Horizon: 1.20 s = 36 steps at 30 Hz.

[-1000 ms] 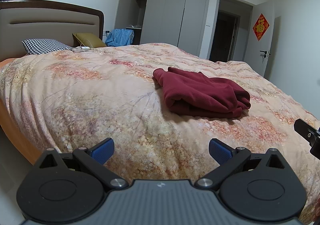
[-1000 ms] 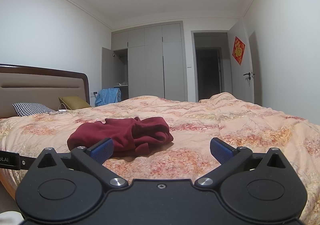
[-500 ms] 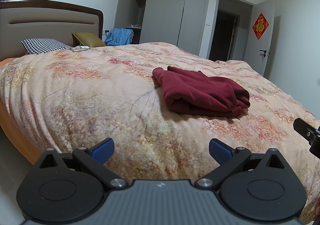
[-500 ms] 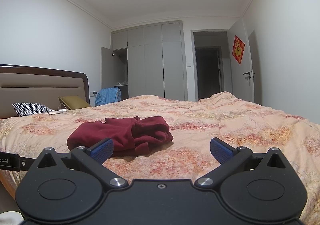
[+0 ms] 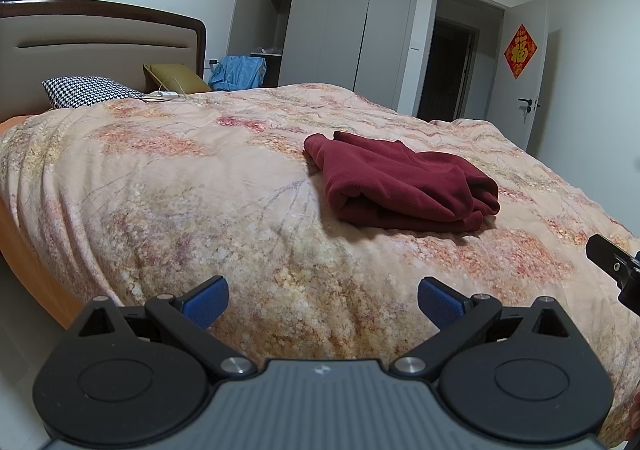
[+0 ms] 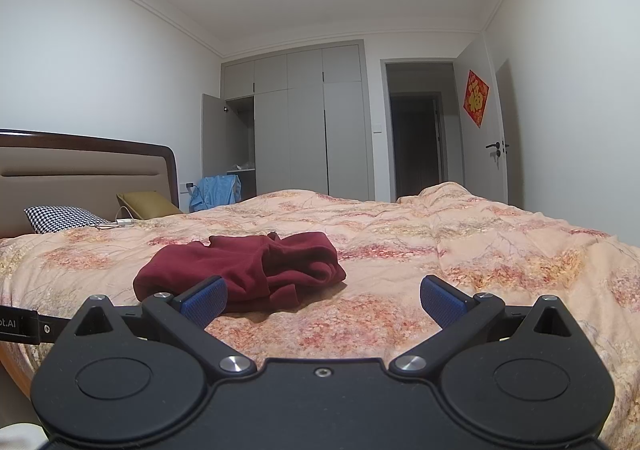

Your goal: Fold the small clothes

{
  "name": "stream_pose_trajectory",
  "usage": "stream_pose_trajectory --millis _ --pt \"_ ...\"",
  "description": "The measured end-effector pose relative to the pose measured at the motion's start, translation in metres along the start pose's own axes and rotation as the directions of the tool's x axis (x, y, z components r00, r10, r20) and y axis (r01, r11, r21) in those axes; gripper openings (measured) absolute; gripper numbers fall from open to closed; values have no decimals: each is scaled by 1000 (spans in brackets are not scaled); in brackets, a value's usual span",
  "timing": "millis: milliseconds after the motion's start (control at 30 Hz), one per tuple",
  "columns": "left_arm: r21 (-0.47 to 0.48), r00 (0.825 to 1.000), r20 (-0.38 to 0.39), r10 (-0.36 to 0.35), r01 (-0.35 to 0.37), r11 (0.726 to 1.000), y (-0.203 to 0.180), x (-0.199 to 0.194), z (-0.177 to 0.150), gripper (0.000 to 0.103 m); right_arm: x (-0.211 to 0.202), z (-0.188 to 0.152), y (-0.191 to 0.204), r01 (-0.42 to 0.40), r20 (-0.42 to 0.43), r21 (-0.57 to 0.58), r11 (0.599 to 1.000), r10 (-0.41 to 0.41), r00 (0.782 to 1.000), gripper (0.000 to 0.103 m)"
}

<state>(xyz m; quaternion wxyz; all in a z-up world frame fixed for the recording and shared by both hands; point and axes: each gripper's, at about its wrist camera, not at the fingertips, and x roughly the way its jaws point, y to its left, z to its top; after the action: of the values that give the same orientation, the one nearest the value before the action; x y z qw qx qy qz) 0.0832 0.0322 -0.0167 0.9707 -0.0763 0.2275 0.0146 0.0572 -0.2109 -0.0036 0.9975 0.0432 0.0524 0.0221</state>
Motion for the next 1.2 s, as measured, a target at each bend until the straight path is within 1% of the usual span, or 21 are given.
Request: stream_pose_trajectory --millis 200,233,300,367,400,767,1200 --pt "7 1000 -1 9 -9 1000 -1 0 0 103 2 -3 0 2 -5 5 1000 -2 1000 103" --pt "16 1000 -3 25 -25 1000 -3 -1 1 103 2 -3 0 3 -6 5 1000 -2 1000 103" --pt "45 997 0 82 -82 996 -8 -1 2 103 2 -4 0 3 -7 5 1000 -3 1000 103" --pt "83 988 -1 152 -152 985 -13 0 3 103 2 -4 0 2 -7 5 1000 -2 1000 103" --pt "98 986 -1 169 -168 981 -15 1 3 103 2 -4 0 2 -7 5 1000 -2 1000 103" --pt "108 989 17 146 -147 983 -17 -3 3 103 2 -4 1 3 -7 6 1000 -3 1000 103" --pt "111 988 24 153 -155 982 -15 -4 4 103 2 -4 1 3 -10 6 1000 -3 1000 103"
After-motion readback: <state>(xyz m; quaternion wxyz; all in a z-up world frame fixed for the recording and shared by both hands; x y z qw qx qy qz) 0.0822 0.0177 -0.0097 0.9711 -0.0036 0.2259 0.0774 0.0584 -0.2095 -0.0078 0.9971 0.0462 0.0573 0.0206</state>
